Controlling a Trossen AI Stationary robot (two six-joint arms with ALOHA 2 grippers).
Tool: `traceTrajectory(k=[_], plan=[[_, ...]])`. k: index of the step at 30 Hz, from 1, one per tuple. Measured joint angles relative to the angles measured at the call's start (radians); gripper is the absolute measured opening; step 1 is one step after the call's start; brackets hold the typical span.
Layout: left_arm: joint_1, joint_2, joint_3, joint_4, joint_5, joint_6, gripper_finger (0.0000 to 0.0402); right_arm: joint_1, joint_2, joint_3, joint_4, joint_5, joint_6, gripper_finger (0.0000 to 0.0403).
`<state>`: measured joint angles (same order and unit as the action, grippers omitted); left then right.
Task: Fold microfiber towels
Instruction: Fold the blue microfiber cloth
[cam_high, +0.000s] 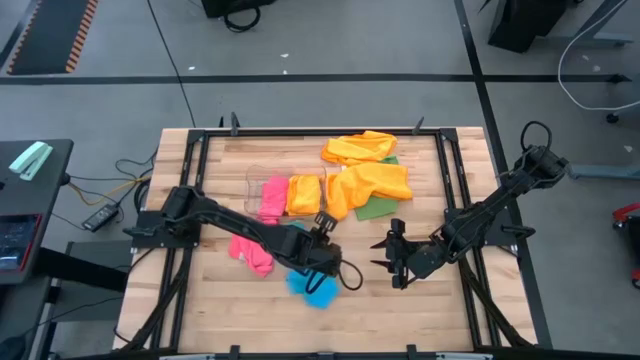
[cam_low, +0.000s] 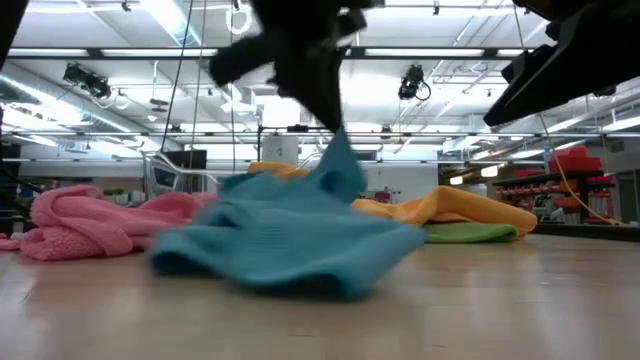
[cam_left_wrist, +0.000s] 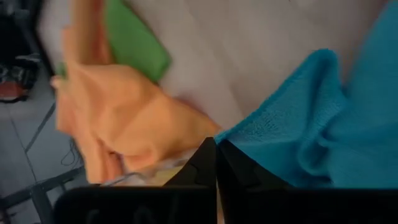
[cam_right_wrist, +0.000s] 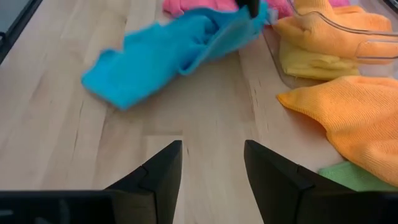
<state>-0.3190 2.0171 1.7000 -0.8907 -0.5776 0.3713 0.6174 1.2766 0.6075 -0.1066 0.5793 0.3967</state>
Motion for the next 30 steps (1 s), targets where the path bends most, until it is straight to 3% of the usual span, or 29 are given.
traceTrajectory(k=[13, 21, 30], plan=[[0.066, 0.0, 0.317, -0.168, -0.023, -0.105, 0.0014, 0.0, 0.0, 0.0, 0.041, 0.0, -0.027, 0.0182], [0.091, 0.0, 0.403, -0.188, -0.054, -0.135, 0.0008, 0.0, 0.0, 0.0, 0.084, -0.004, -0.083, 0.0178], [0.134, 0.0, 0.501, -0.283, -0.058, -0.283, 0.0006, 0.001, 0.0, 0.072, 0.088, -0.004, -0.18, 0.0162]])
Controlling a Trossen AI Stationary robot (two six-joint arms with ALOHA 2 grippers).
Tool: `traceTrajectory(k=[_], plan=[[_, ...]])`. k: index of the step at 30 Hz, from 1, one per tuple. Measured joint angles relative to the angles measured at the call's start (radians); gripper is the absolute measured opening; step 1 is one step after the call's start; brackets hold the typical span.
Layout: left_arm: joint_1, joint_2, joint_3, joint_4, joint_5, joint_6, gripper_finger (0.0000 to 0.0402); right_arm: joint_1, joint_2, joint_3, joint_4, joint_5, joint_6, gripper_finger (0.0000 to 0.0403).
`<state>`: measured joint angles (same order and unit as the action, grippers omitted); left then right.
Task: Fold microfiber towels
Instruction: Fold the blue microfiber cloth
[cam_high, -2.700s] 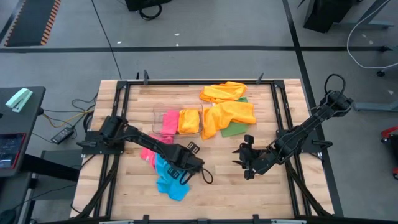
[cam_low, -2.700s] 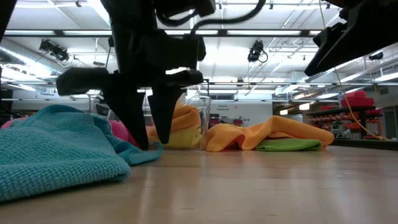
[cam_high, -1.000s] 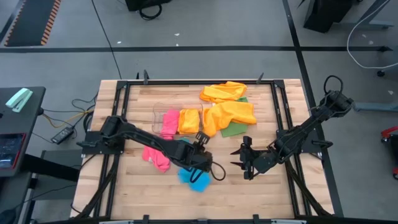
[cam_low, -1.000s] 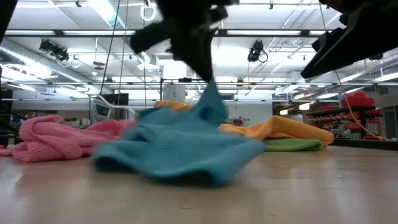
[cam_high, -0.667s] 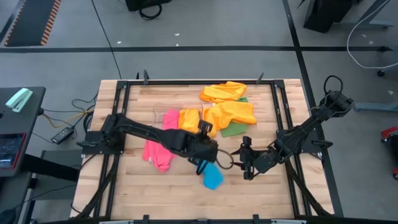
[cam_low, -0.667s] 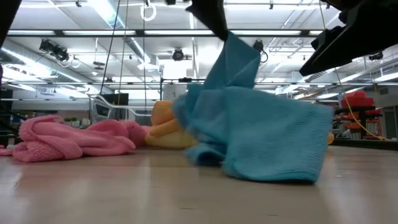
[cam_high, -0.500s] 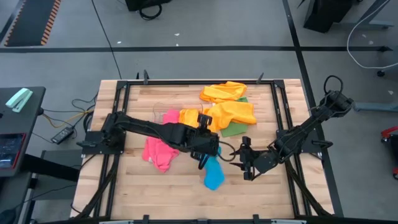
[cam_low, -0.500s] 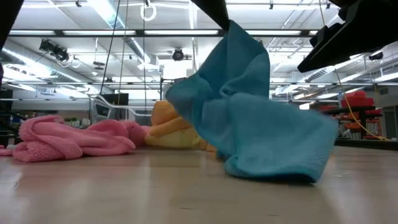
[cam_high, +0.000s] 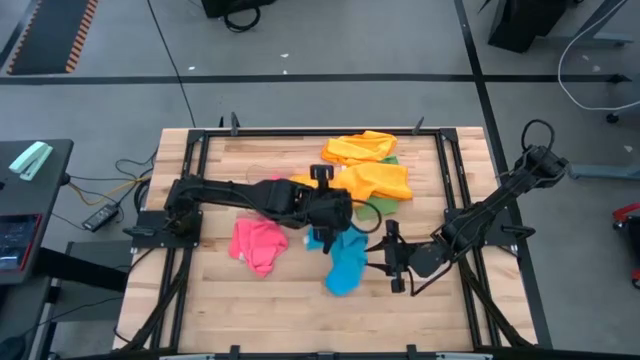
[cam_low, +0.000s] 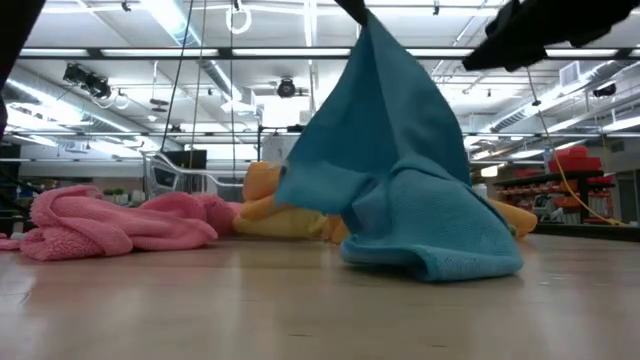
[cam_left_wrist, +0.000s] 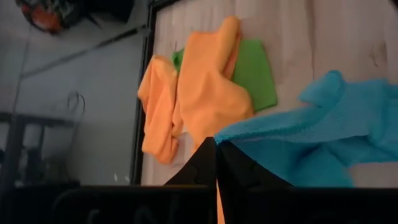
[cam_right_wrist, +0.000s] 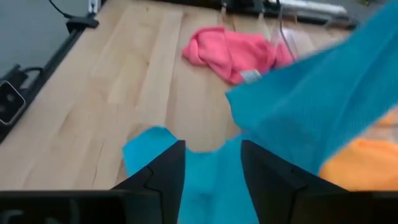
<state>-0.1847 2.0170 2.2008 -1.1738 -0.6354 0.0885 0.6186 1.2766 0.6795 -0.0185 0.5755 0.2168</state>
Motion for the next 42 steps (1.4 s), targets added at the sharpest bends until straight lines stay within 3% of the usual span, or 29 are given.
traceTrajectory(k=[11, 18, 27, 35, 42], plan=[[0.065, -0.001, 0.054, -0.223, 0.001, -0.19, 0.0007, 0.0, 0.0, 0.022, 0.0, 0.0, -0.034, 0.0161], [0.104, -0.001, 0.054, -0.239, 0.038, -0.235, 0.0021, -0.021, 0.028, 0.022, 0.022, 0.0, -0.049, 0.0161], [0.146, -0.001, 0.054, -0.299, 0.13, -0.22, 0.0008, -0.083, 0.222, 0.022, 0.18, 0.0, -0.131, 0.0161], [0.133, -0.001, 0.054, -0.331, 0.318, -0.085, 0.002, -0.168, 0.319, 0.021, 0.157, -0.008, -0.123, 0.0161], [0.121, -0.001, 0.053, -0.324, 0.319, -0.077, 0.001, -0.175, 0.431, 0.03, 0.325, -0.191, -0.185, 0.0161]])
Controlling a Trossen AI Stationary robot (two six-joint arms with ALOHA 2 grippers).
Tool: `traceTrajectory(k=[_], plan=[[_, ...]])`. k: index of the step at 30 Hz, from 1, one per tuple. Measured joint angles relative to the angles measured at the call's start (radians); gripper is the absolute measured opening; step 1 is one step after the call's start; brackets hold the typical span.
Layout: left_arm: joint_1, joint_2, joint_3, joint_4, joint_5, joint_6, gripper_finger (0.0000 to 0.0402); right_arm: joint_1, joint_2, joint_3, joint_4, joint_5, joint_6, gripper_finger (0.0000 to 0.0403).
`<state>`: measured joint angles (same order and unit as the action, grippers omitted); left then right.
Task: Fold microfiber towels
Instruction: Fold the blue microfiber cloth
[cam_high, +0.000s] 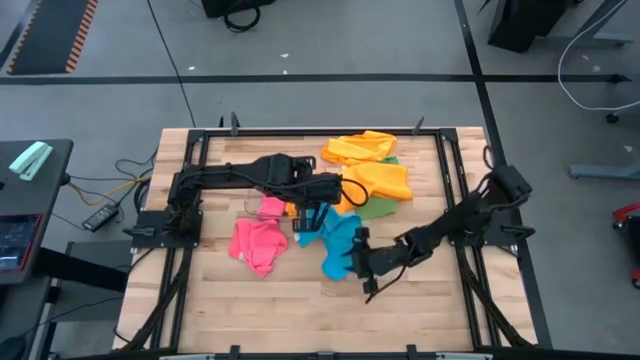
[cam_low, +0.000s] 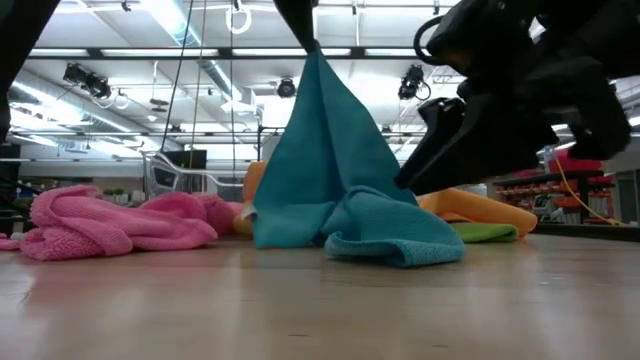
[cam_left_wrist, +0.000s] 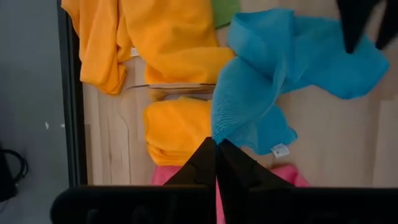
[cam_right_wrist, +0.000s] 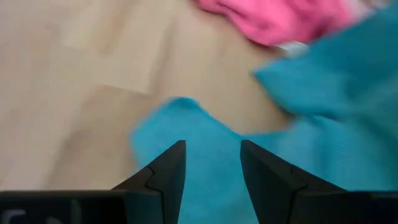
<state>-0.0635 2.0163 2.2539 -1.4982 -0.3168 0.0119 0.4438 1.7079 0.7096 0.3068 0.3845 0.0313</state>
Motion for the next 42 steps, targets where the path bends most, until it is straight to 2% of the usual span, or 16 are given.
traceTrajectory(k=[5, 10, 16, 19, 21, 24, 26, 29, 33, 37, 40, 42], plan=[[0.009, 0.0, 0.0, 0.002, 0.0, -0.001, 0.0029, 0.002, 0.108, 0.082, 0.008, -0.006, -0.041, 0.0161], [0.01, 0.0, 0.0, 0.001, 0.0, -0.001, 0.0016, -0.022, 0.198, 0.169, -0.036, -0.018, -0.037, 0.0161], [0.01, 0.0, 0.0, -0.006, 0.0, -0.007, 0.0008, -0.073, 0.244, 0.213, -0.091, -0.189, 0.056, 0.0159], [0.01, 0.0, 0.0, -0.005, -0.001, -0.007, 0.0022, -0.081, 0.256, 0.214, -0.096, -0.247, 0.061, 0.0135], [0.01, 0.0, 0.0, -0.005, -0.001, -0.007, 0.003, -0.081, 0.256, 0.215, -0.103, -0.287, 0.058, 0.0098], [0.01, 0.0, 0.0, -0.005, -0.001, -0.008, 0.003, -0.068, 0.235, 0.213, -0.137, -0.363, 0.048, 0.0028], [0.01, 0.0, 0.0, -0.006, -0.001, -0.009, 0.0022, -0.053, 0.214, 0.21, -0.169, -0.43, 0.037, 0.0011], [0.009, 0.0, 0.0, -0.012, -0.001, -0.008, 0.0008, -0.015, 0.16, 0.205, -0.274, -0.487, 0.018, 0.0008], [0.007, 0.0, 0.0, -0.029, 0.004, -0.021, 0.0013, 0.061, 0.043, 0.205, -0.362, -0.487, 0.007, 0.0006], [-0.005, 0.0, 0.0, -0.049, 0.048, -0.065, 0.0026, 0.148, -0.068, 0.205, -0.425, -0.458, 0.043, 0.0005], [-0.029, 0.0, 0.0, -0.064, 0.121, -0.119, 0.002, 0.219, -0.145, 0.206, -0.439, -0.416, 0.066, 0.0005], [-0.054, 0.0, -0.012, -0.068, 0.131, -0.143, 0.0012, 0.261, -0.179, 0.206, -0.459, -0.365, 0.079, 0.0005]])
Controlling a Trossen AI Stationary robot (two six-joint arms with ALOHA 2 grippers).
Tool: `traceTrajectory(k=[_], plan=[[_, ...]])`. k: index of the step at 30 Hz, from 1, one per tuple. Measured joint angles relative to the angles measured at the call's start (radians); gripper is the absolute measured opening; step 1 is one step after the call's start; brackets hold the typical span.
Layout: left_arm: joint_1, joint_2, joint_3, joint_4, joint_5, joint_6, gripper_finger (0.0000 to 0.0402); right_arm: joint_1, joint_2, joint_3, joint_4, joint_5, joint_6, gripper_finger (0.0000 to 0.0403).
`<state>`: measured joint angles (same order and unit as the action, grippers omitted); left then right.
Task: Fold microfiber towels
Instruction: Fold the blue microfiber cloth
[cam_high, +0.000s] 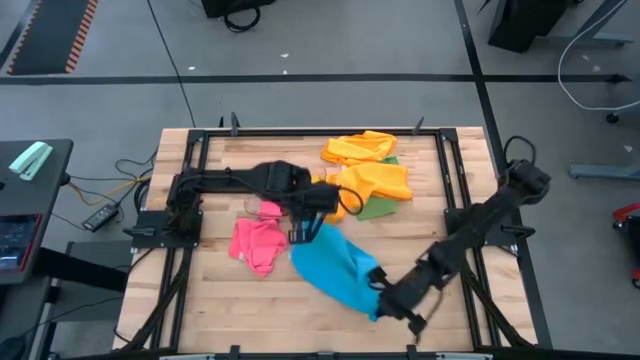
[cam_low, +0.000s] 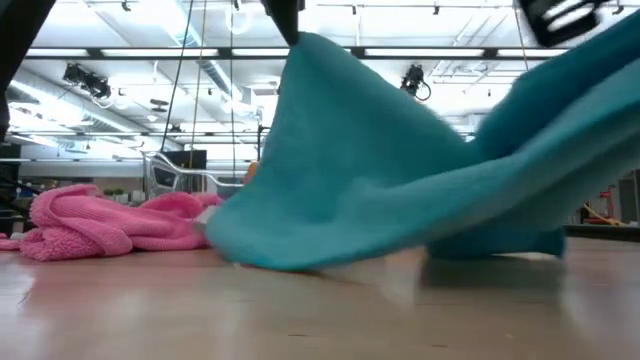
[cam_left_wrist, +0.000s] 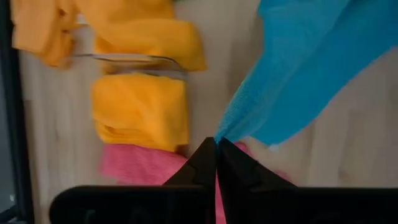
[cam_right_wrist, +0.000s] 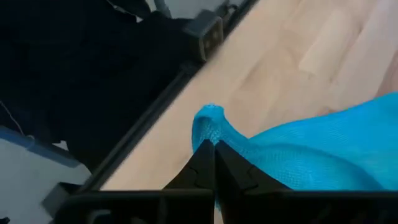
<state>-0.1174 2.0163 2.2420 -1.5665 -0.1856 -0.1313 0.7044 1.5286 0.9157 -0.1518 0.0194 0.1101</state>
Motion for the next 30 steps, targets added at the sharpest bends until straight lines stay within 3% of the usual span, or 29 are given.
traceTrajectory(k=[6, 12, 19, 24, 30], plan=[[-0.058, 0.0, -0.095, 0.04, 0.0, -0.014, 0.0011, 0.099, -0.07, 0.001, -0.087, 0.133, 0.093, 0.0004], [-0.08, 0.0, -0.322, 0.217, -0.087, 0.064, 0.003, 0.119, -0.07, 0.001, -0.287, 0.222, 0.324, 0.0004], [-0.036, 0.001, -0.564, 0.383, -0.11, 0.141, 0.0007, 0.117, -0.07, 0.001, -0.559, 0.222, 0.624, 0.0004], [0.005, 0.001, -0.67, 0.462, -0.104, 0.115, 0.0022, 0.12, -0.07, 0.001, -0.668, 0.161, 0.78, 0.0004], [0.025, 0.0, -0.786, 0.603, 0.024, 0.091, 0.0026, 0.139, -0.07, 0.001, -0.666, 0.113, 0.821, 0.001]])
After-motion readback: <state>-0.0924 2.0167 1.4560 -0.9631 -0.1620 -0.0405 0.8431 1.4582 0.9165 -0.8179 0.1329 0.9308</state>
